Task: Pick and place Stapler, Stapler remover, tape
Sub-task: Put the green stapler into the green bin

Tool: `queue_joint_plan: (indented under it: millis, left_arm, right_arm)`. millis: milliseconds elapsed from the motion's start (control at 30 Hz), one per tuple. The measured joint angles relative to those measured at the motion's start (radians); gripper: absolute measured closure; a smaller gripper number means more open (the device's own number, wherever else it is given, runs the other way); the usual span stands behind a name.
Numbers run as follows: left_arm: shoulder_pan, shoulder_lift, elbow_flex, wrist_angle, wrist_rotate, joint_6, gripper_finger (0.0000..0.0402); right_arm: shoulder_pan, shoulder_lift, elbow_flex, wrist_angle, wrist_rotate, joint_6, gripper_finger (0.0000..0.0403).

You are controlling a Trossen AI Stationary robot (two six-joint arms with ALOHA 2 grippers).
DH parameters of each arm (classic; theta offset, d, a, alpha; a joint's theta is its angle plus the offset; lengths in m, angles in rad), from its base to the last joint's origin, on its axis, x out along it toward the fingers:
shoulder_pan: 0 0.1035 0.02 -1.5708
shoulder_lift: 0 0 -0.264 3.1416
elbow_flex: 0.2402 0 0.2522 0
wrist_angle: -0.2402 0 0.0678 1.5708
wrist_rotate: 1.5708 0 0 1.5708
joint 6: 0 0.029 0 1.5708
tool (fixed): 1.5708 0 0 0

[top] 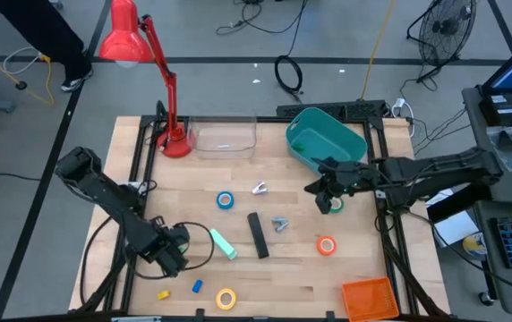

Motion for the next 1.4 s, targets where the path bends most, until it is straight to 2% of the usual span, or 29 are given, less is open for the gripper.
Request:
queue_joint_plan:
  millis: [200, 1033, 1300, 1400]
  left_arm:
    - [0.007, 0.0, -0.047, 0.049, -0.013, 0.019, 0.0136]
    - [0.007, 0.0, -0.048, 0.058, -0.033, 0.061, 0.0135]
    - [0.006, 0.0, -0.129, 0.198, 0.021, 0.035, 0.0135]
    - [0.006, 0.0, -0.151, 0.203, 0.037, 0.026, 0.0135]
  right_arm:
    - [0.024, 0.008, -0.001, 0.011, 0.001, 0.032, 0.0403]
    - [0.065, 0.005, -0.001, 0.062, 0.026, 0.06, 0.0403]
    - [0.065, 0.005, -0.001, 0.062, 0.019, 0.06, 0.0403]
    - [0.065, 0.005, -0.001, 0.062, 0.016, 0.062, 0.0403]
